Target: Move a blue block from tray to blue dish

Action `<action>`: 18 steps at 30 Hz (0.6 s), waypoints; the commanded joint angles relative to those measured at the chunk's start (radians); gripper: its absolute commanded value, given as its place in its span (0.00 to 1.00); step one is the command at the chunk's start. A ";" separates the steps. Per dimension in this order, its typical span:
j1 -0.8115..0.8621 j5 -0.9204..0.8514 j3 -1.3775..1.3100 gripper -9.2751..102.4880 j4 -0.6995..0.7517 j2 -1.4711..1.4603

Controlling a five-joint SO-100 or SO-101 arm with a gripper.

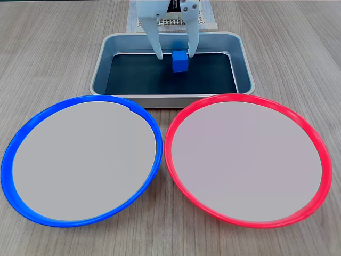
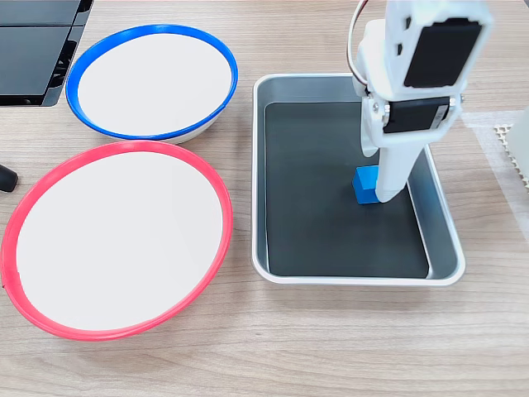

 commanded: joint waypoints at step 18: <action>-0.041 0.071 -0.021 0.09 -0.063 0.002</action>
